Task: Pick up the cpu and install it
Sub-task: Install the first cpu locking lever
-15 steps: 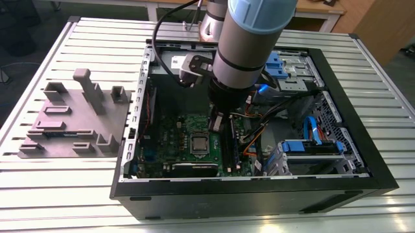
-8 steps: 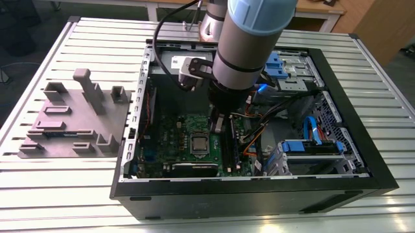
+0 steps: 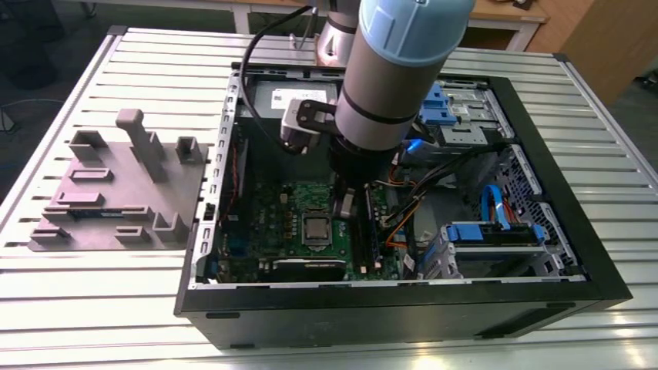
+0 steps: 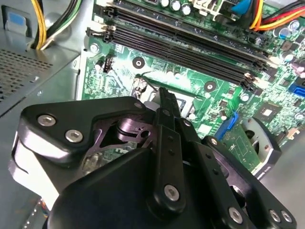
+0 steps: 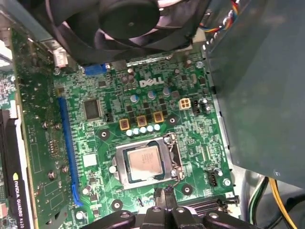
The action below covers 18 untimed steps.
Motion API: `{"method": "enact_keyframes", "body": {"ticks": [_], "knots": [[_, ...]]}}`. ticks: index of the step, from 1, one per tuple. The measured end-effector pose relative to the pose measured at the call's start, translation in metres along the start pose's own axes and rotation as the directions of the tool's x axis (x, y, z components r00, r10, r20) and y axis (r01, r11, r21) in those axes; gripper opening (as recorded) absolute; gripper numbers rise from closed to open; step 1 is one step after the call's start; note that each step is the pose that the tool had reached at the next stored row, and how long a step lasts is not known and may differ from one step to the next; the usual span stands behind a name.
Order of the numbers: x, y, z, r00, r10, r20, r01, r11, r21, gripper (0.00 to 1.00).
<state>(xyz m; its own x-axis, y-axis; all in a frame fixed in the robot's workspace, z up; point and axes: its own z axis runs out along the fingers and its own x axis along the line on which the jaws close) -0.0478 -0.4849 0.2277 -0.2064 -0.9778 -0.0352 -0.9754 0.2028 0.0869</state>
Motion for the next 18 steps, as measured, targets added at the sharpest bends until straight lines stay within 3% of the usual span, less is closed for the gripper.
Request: {"method": "enact_keyframes", "body": {"ticks": [5, 14, 18], "knots": [[0.0002, -0.0002, 0.0023, 0.9979, -0.065, -0.0051, 0.065, 0.9979, -0.0026, 0.10], [0.0028, -0.0014, 0.0061, 0.9936, -0.113, -0.0091, 0.113, 0.9936, -0.0047, 0.10], [0.0071, -0.0024, 0.0076, 0.9918, -0.127, -0.0102, 0.127, 0.9918, -0.0050, 0.10]]}}
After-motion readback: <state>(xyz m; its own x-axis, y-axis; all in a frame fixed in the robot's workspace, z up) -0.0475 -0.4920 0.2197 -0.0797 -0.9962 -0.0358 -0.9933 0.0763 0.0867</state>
